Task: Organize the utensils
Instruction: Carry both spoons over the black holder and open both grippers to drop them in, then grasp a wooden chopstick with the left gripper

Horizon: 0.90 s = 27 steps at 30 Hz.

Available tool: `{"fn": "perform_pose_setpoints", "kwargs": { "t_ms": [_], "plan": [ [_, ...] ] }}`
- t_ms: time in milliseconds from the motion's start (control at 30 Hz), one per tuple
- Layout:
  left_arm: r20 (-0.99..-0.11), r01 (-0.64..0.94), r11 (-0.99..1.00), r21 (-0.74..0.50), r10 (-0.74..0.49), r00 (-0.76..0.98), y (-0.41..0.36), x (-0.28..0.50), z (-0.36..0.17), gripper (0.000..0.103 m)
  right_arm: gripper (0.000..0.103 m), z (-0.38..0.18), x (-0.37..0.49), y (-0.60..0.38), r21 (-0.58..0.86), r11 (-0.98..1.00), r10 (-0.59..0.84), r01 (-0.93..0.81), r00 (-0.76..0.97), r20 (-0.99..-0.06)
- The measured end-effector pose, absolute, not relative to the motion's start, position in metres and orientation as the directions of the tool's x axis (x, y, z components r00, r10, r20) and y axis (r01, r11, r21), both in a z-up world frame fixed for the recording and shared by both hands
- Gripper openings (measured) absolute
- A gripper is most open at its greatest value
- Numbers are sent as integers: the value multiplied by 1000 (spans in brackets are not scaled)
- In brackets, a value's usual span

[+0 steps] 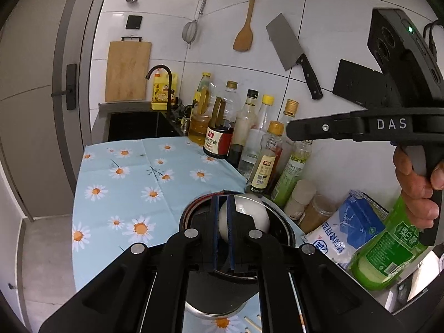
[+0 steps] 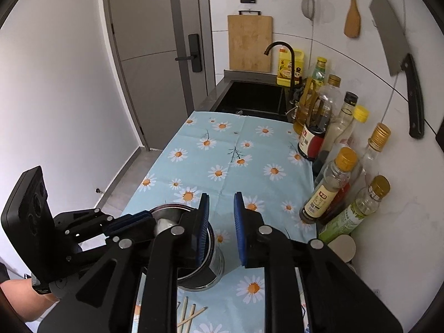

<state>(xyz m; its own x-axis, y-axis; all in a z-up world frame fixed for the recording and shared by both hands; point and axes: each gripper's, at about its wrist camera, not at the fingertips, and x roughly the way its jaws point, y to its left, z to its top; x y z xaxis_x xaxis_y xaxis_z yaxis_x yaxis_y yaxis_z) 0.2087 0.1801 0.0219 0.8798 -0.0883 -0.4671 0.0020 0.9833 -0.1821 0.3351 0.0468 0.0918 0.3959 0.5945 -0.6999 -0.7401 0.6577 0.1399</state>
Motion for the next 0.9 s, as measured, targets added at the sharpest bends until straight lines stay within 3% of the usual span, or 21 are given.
{"fn": "perform_pose_setpoints", "kwargs": {
  "t_ms": [600,900],
  "plan": [
    [-456,-26,978,-207,-73,887,182,167,45,10,22,85,294,9,239,643,639,-728,338,-691],
    [-540,-31,979,-203,-85,837,184,122,33,15,28,52,240,1,249,544,646,-801,210,-734]
  ]
}}
